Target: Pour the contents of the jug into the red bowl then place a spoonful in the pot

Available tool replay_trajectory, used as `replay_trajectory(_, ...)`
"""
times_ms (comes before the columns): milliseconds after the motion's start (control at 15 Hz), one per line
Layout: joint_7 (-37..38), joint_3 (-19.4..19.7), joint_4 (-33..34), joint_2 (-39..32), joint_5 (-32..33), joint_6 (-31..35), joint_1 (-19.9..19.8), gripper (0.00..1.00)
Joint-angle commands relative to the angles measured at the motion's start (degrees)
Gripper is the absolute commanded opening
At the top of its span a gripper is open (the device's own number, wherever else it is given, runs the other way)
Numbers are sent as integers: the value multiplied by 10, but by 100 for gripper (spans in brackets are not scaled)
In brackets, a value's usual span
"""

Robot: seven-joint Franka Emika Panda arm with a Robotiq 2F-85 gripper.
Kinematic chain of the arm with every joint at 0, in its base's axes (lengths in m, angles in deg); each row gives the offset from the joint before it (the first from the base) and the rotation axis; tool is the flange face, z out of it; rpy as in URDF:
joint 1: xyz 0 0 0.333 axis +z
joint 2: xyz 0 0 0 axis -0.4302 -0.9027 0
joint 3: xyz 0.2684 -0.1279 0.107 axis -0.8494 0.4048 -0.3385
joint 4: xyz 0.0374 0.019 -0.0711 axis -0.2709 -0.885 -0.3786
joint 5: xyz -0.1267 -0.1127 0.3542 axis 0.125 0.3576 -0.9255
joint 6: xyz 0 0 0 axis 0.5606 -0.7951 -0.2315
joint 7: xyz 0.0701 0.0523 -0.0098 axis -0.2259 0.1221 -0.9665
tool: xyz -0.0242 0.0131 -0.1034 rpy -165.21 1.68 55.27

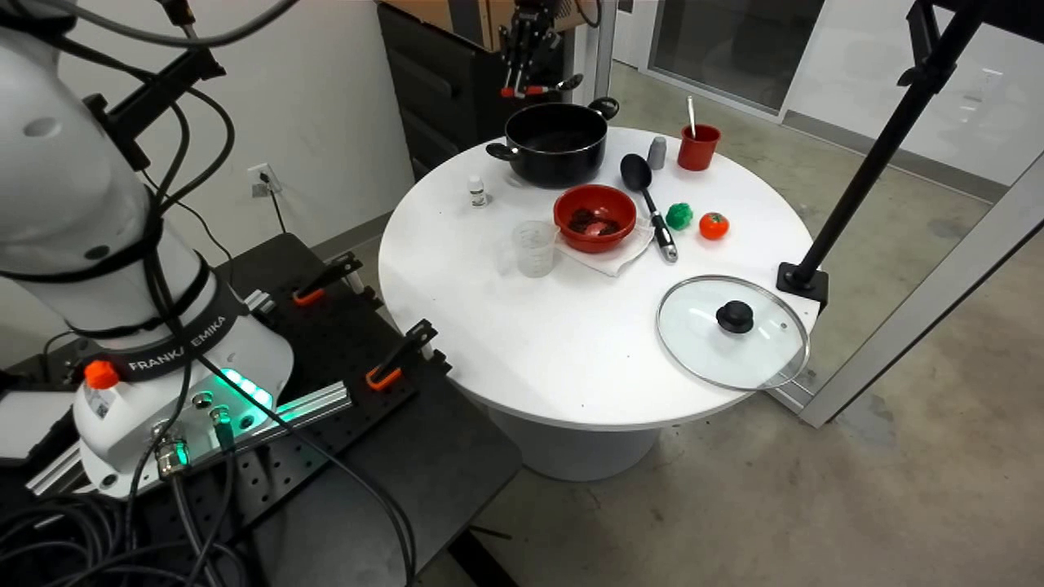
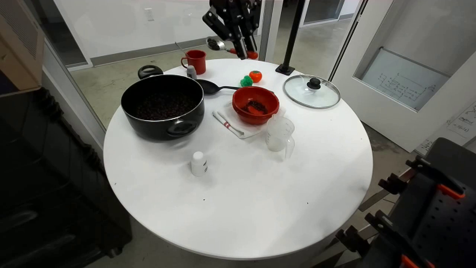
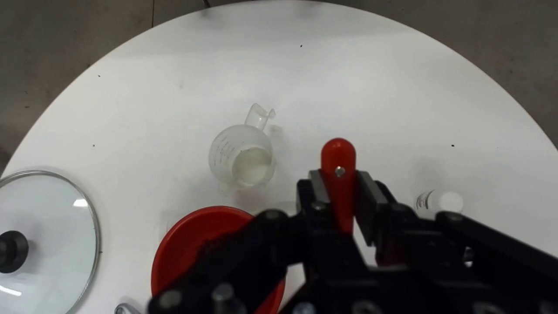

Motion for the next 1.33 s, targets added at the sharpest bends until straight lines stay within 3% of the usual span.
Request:
replay_trajectory(0,-3,9,3,-2,-5,-2,6,20)
replay_trajectory(400,-3,10,8,-8,-4,-2,5,20)
replay_trajectory(467,1,11,11,-12,-5,-2,6,5)
replay_trajectory(1000,6,12,49,-56,4,-13,22,5)
replay_trajectory(1267,3,12,99,-92,3,-26,27,5)
